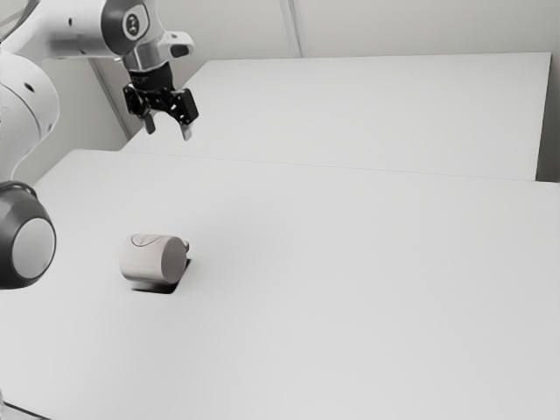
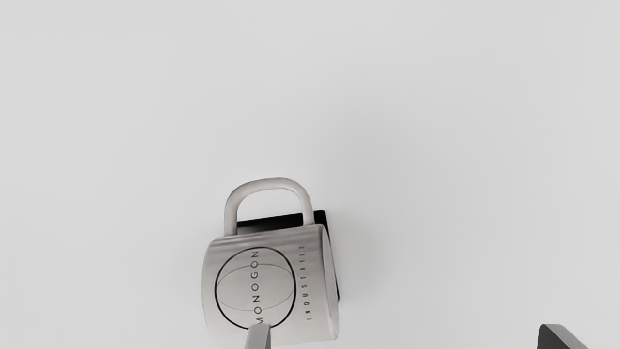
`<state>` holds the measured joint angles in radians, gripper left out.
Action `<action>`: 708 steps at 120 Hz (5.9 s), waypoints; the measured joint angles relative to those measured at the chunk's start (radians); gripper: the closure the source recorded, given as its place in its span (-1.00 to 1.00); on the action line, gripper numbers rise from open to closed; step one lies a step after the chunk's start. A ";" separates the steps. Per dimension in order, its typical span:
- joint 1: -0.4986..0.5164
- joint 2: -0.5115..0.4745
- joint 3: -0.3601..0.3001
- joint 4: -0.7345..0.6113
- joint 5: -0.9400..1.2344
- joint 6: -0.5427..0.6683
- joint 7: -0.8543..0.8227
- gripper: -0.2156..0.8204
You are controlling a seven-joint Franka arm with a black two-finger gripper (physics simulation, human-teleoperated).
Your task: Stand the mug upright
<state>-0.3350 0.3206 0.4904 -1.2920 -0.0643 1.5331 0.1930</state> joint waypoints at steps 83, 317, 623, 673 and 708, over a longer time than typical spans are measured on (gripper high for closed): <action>0.099 -0.520 0.009 -0.783 -0.080 0.369 -0.240 -0.58; 0.504 0.050 0.014 -0.698 -0.997 0.107 0.465 0.11; 0.241 -0.065 -0.480 -0.647 0.088 0.655 -0.818 0.19; 0.240 -0.130 -0.479 -0.586 0.071 0.588 -0.874 -0.47; 0.256 -0.144 -0.471 -0.336 0.069 0.321 -0.743 -0.56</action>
<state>-0.0790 0.1765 0.0198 -1.6281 0.0042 1.8541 -0.5503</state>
